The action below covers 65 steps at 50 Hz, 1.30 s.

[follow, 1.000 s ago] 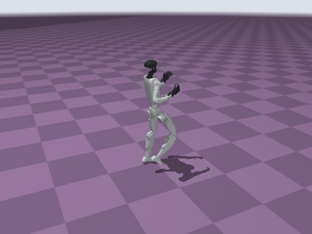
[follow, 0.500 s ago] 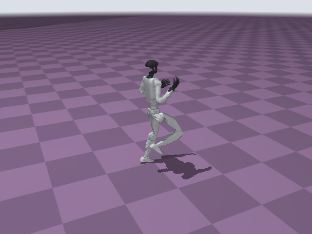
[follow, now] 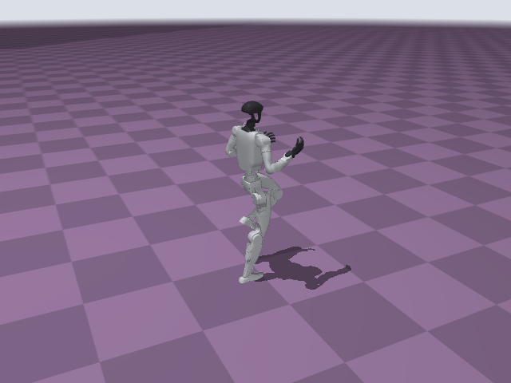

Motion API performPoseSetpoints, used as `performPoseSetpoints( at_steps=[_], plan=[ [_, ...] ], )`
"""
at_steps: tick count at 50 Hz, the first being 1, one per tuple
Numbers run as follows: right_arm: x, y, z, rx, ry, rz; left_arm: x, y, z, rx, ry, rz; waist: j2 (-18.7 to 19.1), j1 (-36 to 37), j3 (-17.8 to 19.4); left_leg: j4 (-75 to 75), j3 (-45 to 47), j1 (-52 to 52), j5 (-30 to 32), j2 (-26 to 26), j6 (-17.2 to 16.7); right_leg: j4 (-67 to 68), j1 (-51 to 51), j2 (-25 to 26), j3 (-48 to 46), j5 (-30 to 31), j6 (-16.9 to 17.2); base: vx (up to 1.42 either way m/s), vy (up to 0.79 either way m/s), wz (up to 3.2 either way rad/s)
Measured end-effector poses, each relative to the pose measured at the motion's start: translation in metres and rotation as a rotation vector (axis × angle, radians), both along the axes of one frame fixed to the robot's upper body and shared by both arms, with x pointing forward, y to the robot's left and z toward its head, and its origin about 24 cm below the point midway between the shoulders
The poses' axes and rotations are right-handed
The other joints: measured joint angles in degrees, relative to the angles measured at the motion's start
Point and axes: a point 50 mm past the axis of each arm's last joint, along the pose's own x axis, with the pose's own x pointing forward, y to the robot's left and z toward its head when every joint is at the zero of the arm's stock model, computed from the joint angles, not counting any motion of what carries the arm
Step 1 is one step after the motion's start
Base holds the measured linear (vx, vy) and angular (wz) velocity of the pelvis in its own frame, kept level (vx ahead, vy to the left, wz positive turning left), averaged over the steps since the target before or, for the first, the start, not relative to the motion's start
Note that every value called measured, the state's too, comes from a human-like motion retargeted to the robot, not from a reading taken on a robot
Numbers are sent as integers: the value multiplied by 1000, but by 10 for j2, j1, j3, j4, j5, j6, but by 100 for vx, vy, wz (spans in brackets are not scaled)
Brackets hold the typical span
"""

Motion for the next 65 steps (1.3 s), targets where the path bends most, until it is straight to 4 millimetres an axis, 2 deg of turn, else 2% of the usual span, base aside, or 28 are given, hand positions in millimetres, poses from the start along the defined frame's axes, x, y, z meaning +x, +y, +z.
performPoseSetpoints(
  at_steps=[3,5,7,10,13,15,16,18,21,23,25,27,30,32,35,39,41,43,45,48,50,52,55,57,58,60,62,65],
  plan=[
    [8,25,80,75,-386,68,-34,29,-36,-22,207,85,18,17,28,11,-2,-19,-22,21,18,135,-60,11,25,-41,-4,-4,3,-69],
    [-11,31,115,158,-580,117,-56,37,-35,-9,271,31,11,18,-14,-49,7,-19,-3,18,44,77,-56,3,3,8,18,22,6,67],
    [-32,30,122,232,-641,155,-68,37,-27,3,306,-59,-8,42,-66,-174,21,39,21,3,51,-27,-28,-9,-7,118,44,32,10,34],
    [-49,36,110,229,-599,239,-81,34,-27,-11,351,-111,-26,71,-109,-462,47,229,63,-9,44,-44,-23,-21,-13,252,69,28,12,-67],
    [-47,54,80,108,-457,333,-77,24,-34,44,326,-43,27,25,-121,-803,16,435,253,17,4,242,-131,15,-89,153,8,11,13,-30],
    [-42,60,58,34,-349,357,-53,9,-31,106,225,10,54,-29,-132,-936,-9,488,254,37,-29,526,-289,27,-117,63,-6,-5,15,73],
    [-38,59,47,12,-289,341,-35,0,-23,116,141,33,61,-55,-117,-971,-17,512,188,43,-35,646,-350,22,-127,31,2,-9,15,97],
    [-29,52,20,-33,-156,274,3,-21,4,110,-54,63,63,-105,-73,-1014,-25,550,72,42,-19,859,-454,-5,-139,-25,12,-13,13,113],
    [-28,25,-24,-81,69,107,46,-49,77,147,-414,34,40,-158,-20,-895,-61,491,-39,22,53,1053,-574,-54,-124,-67,7,-19,8,117],
    [-45,-2,-35,-89,155,33,50,-62,132,202,-665,16,43,-163,-28,-815,-77,417,-54,30,46,1084,-643,-54,-125,-73,-3,-6,1,31],
    [-67,-20,-29,-101,182,30,39,-64,161,218,-826,50,59,-158,-65,-856,-65,403,-13,47,16,1037,-665,-35,-137,-50,-11,14,-6,-41],
    [-82,-22,-22,-152,205,89,26,-53,156,166,-827,117,73,-180,-101,-963,-51,451,88,54,-8,911,-600,-7,-149,14,2,26,-11,-26],
    [-95,-24,-25,-237,279,139,15,-35,127,124,-698,157,79,-203,-126,-1074,-51,527,267,48,-29,623,-409,36,-154,158,44,25,-14,37],
    [-97,-29,-35,-288,328,108,13,-30,108,148,-598,121,53,-185,-129,-977,-26,500,262,23,-2,395,-275,43,-110,257,74,13,-12,34],
    [-81,-37,-41,-330,333,14,10,-25,89,101,-465,57,4,-128,-120,-572,27,313,117,2,61,133,-146,10,-17,345,106,-2,-7,-23],
    [-25,-27,-34,-249,200,-50,10,-13,54,32,-270,22,-18,-48,-38,-95,22,52,-4,7,53,1,-33,-26,-13,87,78,-13,-8,-43],
    [11,-13,-3,-184,33,-68,2,8,11,26,-61,75,-2,-17,5,42,-2,-66,-25,16,31,-10,-20,-14,-4,20,35,-19,-6,-87],
    [28,6,58,-81,-238,-46,-28,35,-35,-21,194,127,16,11,30,86,-14,-128,-33,48,35,14,-37,1,26,18,5,-9,-4,-110],
    [7,23,114,44,-526,38,-73,53,-53,-47,373,110,4,22,-3,44,3,-149,-11,74,72,1,-63,-2,25,81,16,12,-4,-11],
    [-47,37,141,168,-770,196,-109,62,-38,15,473,10,-39,40,-69,-166,39,-47,82,35,84,-59,-74,-26,3,262,54,27,3,-2],
    [-68,46,136,176,-781,329,-115,54,-32,22,479,-49,-29,54,-76,-372,40,106,118,14,62,-23,-80,-20,-33,301,49,25,11,-114],
    [-65,57,112,138,-646,429,-103,37,-30,44,403,-78,22,45,-75,-615,7,280,217,23,19,171,-138,12,-94,210,-2,18,11,-130],
    [-47,66,59,-9,-354,436,-58,7,-18,161,178,-86,81,3,-106,-911,-56,422,378,44,-65,611,-381,52,-144,66,-45,4,10,-49],
    [-36,57,26,-123,-187,375,-19,-8,3,237,-22,-60,97,-42,-99,-997,-56,479,262,62,-82,854,-544,55,-164,23,-12,0,9,44],
    [-31,50,11,-161,-109,325,1,-13,19,231,-126,-35,92,-76,-76,-1028,-56,514,174,58,-71,967,-613,31,-170,19,33,-3,10,86],
    [-25,34,-29,-242,61,191,42,-30,55,329,-353,36,83,-113,-56,-1029,-46,512,56,54,-38,1131,-765,35,-153,-27,19,-17,8,79],
    [-35,0,-64,-191,264,18,65,-46,113,308,-588,89,62,-157,-16,-946,-85,478,8,36,5,1201,-825,3,-134,-42,20,-15,2,147],
    [-81,-42,-67,-145,372,-80,43,-62,185,170,-929,151,83,-174,-46,-972,-96,451,79,41,-19,1145,-826,-43,-155,-28,-15,12,1,48]
  ],
)
